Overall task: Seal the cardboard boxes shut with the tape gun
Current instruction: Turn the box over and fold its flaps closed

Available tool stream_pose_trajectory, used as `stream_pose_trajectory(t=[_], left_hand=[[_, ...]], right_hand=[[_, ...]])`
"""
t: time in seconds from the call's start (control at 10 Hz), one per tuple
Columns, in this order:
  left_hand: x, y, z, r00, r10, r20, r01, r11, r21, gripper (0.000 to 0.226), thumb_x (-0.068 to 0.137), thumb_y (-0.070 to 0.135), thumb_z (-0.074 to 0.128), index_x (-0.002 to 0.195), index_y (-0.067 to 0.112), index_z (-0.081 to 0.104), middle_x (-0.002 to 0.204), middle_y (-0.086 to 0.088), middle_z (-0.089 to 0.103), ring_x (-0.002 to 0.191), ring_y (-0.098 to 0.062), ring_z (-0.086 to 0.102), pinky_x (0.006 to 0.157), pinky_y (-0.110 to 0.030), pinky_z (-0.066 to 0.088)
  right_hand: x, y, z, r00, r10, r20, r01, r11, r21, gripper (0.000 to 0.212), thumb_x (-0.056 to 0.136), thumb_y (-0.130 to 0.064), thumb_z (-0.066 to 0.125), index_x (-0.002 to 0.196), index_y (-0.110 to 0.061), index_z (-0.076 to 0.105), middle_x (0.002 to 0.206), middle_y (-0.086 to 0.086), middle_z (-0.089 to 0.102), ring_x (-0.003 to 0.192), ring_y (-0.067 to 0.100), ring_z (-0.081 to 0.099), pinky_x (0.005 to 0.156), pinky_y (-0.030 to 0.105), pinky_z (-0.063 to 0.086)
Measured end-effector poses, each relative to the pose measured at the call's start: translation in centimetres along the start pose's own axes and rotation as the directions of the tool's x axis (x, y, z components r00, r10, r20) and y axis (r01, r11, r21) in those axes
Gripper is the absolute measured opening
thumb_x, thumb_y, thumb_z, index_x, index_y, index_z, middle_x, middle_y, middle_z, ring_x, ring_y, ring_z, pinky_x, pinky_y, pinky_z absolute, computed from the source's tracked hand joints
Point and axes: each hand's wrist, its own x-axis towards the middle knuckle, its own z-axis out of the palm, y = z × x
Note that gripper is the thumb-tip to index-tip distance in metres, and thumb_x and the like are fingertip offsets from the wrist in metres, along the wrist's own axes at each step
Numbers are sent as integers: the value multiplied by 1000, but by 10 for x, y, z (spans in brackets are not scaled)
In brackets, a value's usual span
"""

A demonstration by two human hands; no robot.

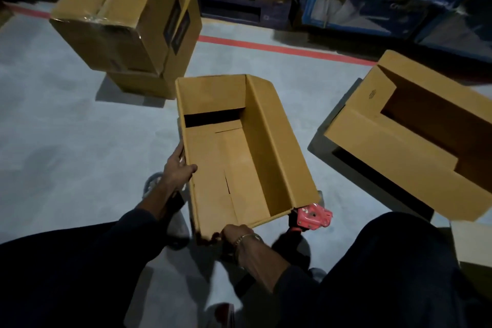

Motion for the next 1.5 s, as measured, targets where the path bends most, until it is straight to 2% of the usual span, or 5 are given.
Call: stream_pose_trajectory(t=[0.3, 0.8, 1.0, 1.2, 1.5], left_hand=[[-2, -28, 23, 982, -186, -19, 186, 966, 181, 72, 90, 19, 65, 157, 20, 40, 146, -10, 60, 127, -33, 60, 106, -42, 51], [-132, -85, 2, 867, -434, -244, 435, 899, -53, 64, 103, 47, 53, 150, 5, 45, 148, -17, 55, 134, -37, 52, 104, -32, 42], [-121, -152, -13, 778, -628, 16, 549, 668, -502, 47, 91, 57, 62, 126, 29, 50, 123, 1, 60, 106, -26, 61, 93, -35, 54], [-121, -116, -8, 751, -659, 39, 472, 495, -729, 38, 94, 50, 61, 121, 24, 64, 123, 1, 71, 101, -28, 64, 82, -39, 52], [-117, -134, -25, 690, -692, -212, 328, 560, -761, 67, 79, 62, 65, 125, 14, 67, 102, -2, 67, 93, -28, 68, 99, -49, 53]], right_hand=[[28, -26, -68, 925, -331, -187, 232, 881, -413, 54, 75, -47, 69, 113, -8, 70, 105, 11, 74, 92, 31, 70, 80, 37, 57], [62, 58, -99, 592, -582, 557, 119, -621, -775, 81, 103, -15, 38, 161, -22, -17, 170, 18, -8, 154, 40, -18, 116, 72, 19], [37, 56, -122, 507, -698, 505, 75, -549, -833, 82, 92, -51, 57, 155, -12, 24, 149, 21, 41, 135, 37, 39, 103, 55, 40], [25, 91, -129, 840, -494, -226, 206, 674, -710, 71, 71, -83, 66, 112, -25, 68, 114, -2, 70, 103, 24, 64, 92, 39, 52], [-1, 50, -146, 997, -13, 82, 36, 957, -288, 74, 82, -82, 55, 108, -14, 68, 94, 5, 71, 70, 23, 71, 67, 34, 55]])
